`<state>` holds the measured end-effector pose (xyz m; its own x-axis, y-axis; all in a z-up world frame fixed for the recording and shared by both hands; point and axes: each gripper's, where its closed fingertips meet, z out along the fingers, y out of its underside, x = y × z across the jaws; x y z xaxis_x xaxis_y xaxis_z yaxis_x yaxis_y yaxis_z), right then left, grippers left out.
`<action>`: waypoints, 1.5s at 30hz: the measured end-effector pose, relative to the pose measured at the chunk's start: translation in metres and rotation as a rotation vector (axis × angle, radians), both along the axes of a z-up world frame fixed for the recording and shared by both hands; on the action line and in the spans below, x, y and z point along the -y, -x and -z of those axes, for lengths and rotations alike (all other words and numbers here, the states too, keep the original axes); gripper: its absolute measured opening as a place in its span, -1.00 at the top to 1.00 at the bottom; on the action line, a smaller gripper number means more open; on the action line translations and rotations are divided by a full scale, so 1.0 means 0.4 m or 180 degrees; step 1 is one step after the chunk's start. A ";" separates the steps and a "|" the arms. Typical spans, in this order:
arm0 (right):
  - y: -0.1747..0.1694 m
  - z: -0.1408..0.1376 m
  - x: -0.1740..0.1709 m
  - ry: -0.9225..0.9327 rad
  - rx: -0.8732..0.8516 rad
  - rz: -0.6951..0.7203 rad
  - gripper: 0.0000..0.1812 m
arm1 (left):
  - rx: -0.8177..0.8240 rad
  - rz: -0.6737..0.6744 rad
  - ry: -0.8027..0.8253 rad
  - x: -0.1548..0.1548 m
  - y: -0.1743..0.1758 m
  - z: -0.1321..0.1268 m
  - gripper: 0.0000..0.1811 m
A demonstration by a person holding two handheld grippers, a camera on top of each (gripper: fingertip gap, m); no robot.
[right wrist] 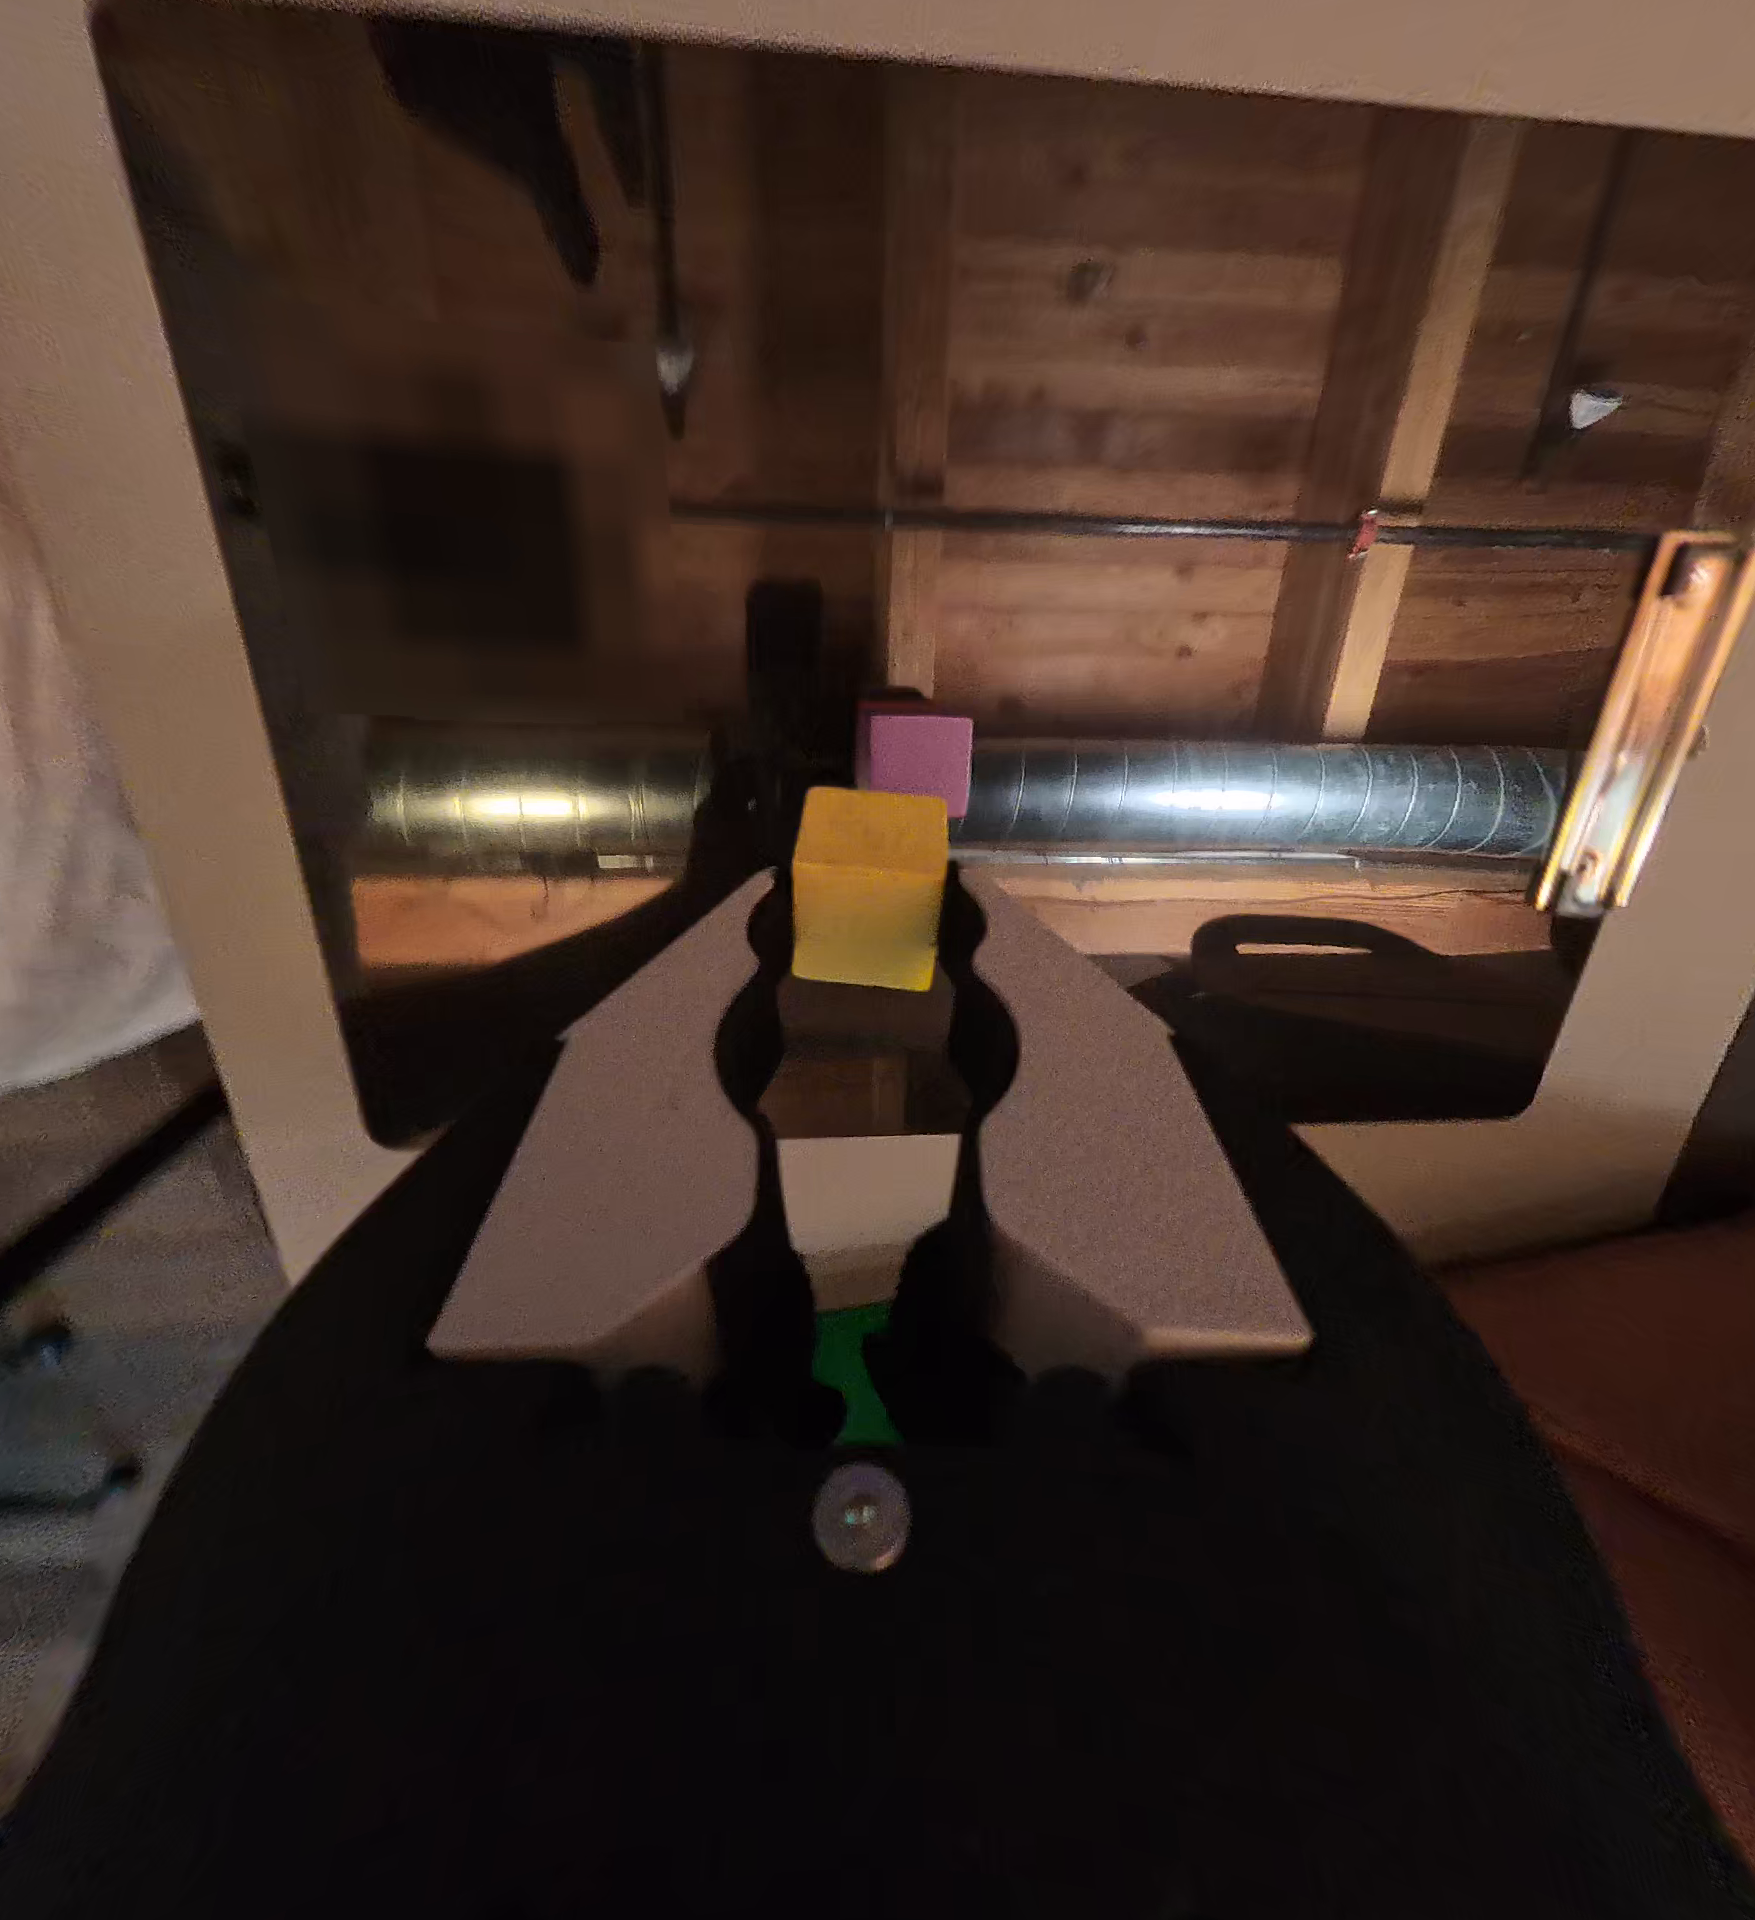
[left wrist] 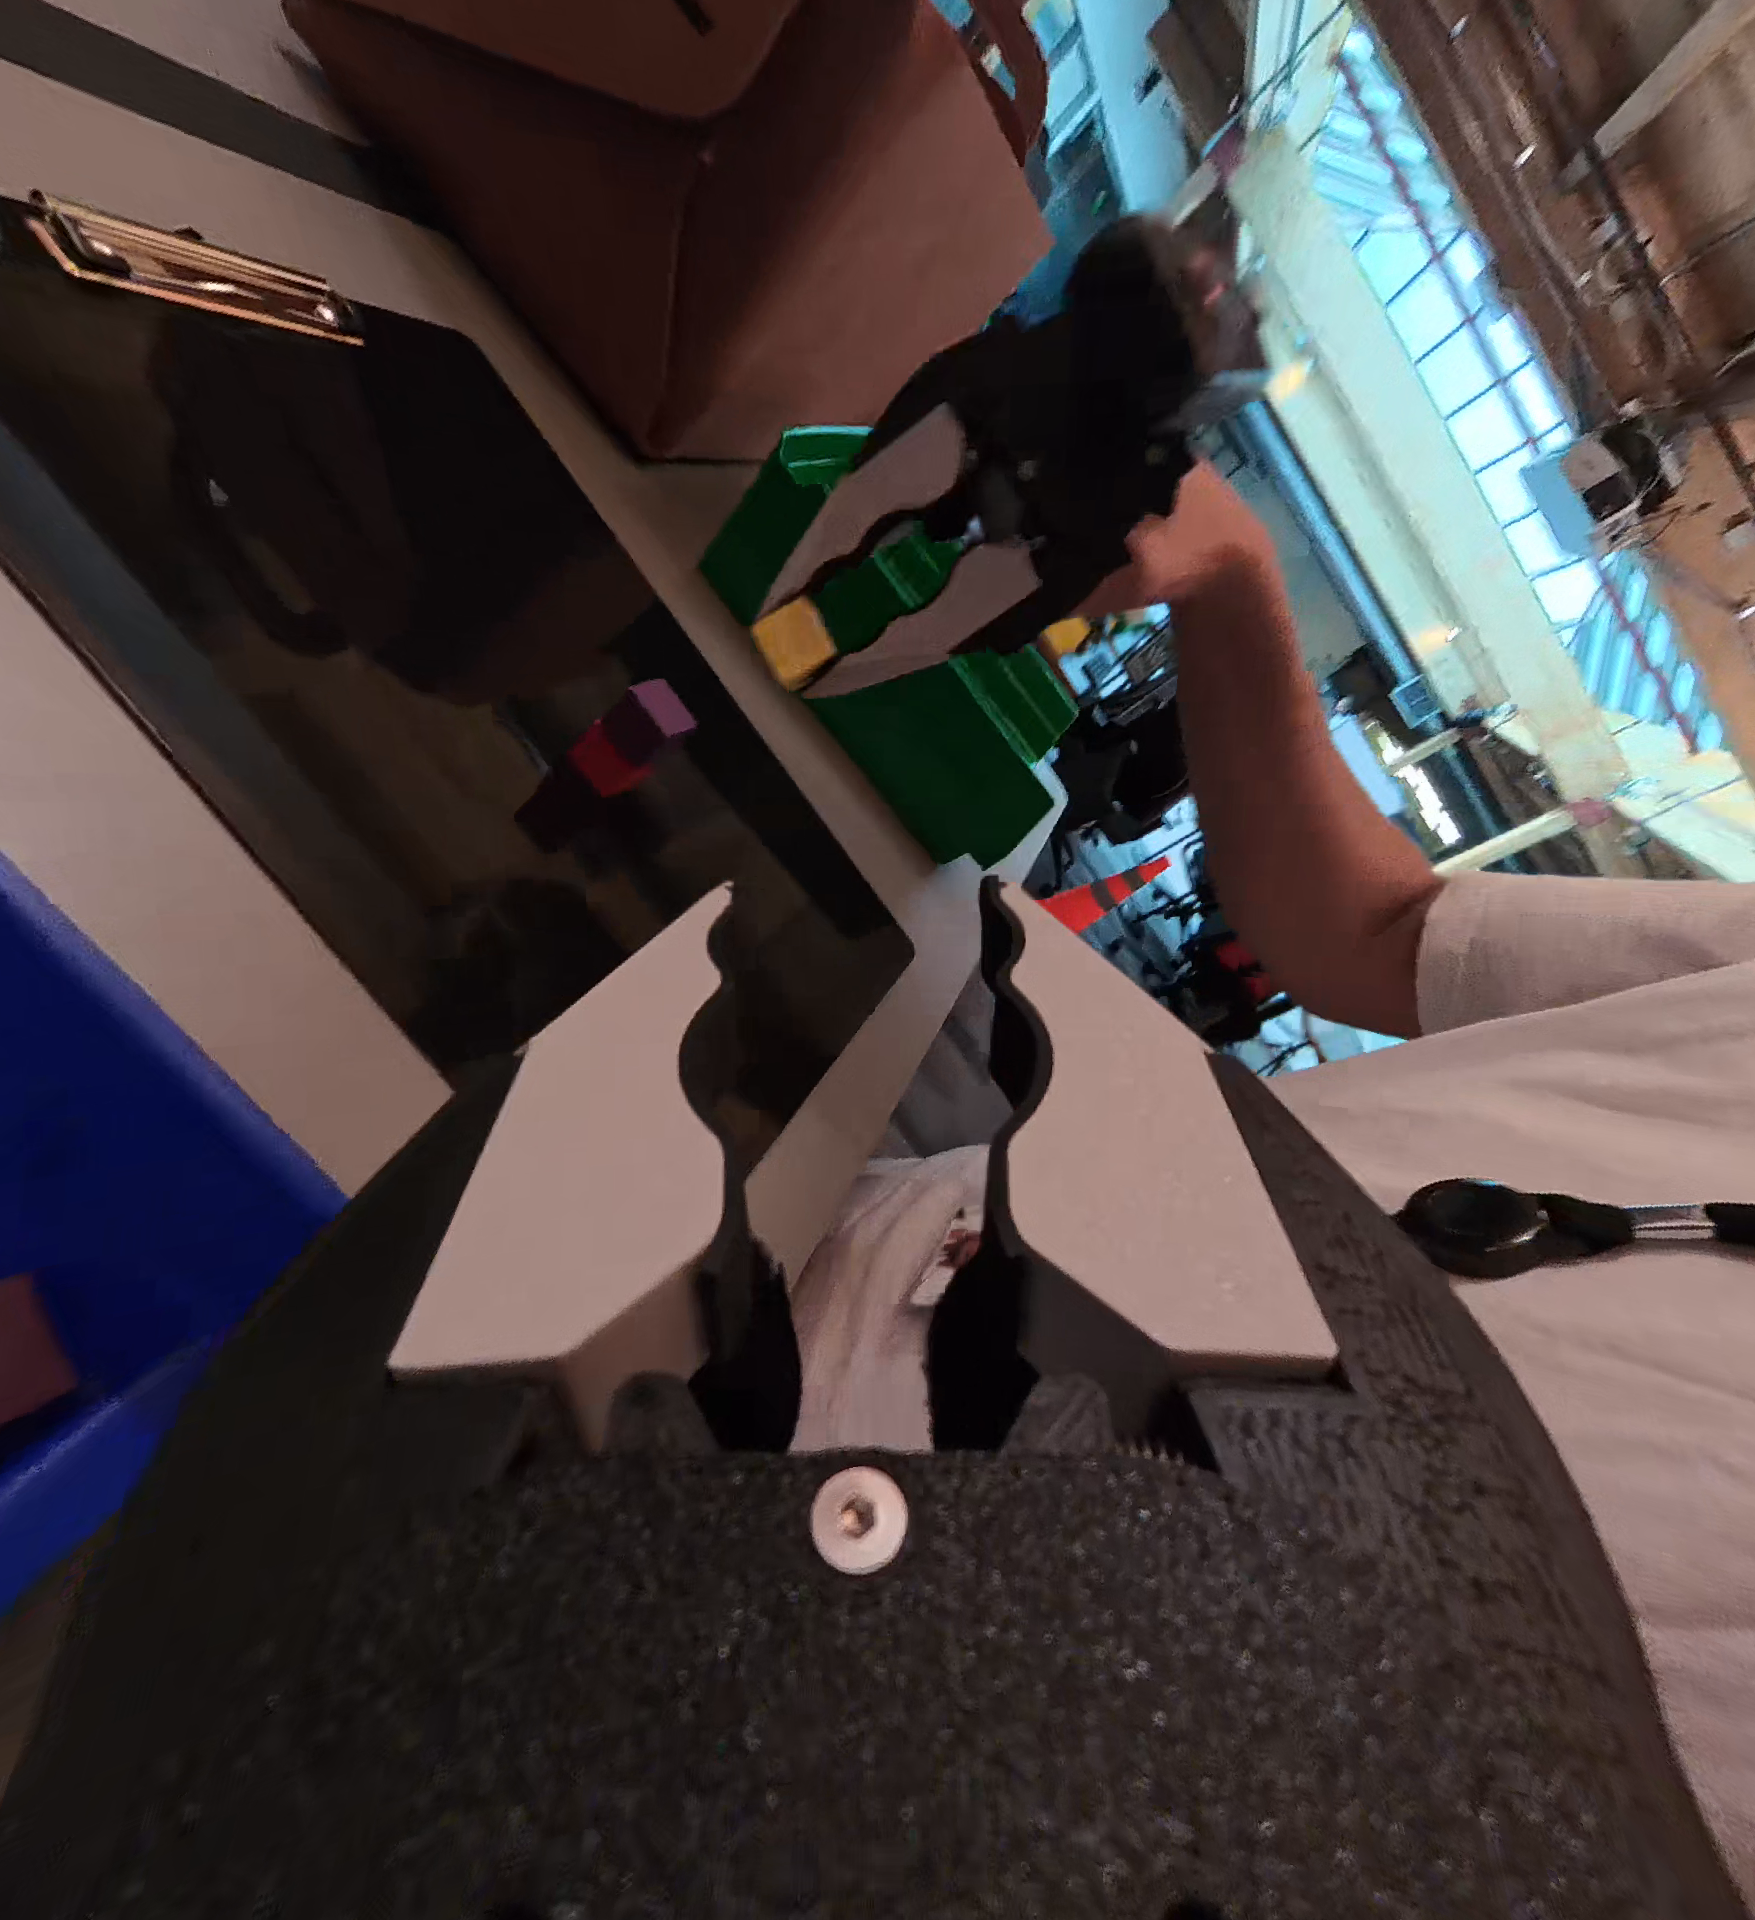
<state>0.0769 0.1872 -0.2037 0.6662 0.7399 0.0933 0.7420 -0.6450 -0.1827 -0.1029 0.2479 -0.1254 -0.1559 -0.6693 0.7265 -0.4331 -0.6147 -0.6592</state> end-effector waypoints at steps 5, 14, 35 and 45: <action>-0.030 0.072 -0.019 0.0534 0.0325 -0.0271 0.70 | 0.0089 -0.0167 0.0148 -0.016 0.036 -0.007 0.50; -0.026 0.105 -0.030 0.0762 0.0282 -0.0228 0.70 | 0.0003 -0.0425 0.0152 -0.038 0.081 0.030 0.50; -0.019 0.131 -0.040 0.0794 0.0231 -0.0028 0.47 | -0.0202 -0.0418 -0.0053 -0.054 0.097 0.060 0.50; 0.003 -0.011 0.011 -0.0463 -0.0673 0.0719 0.33 | -0.1408 0.0310 -0.1890 -0.232 0.201 0.248 0.50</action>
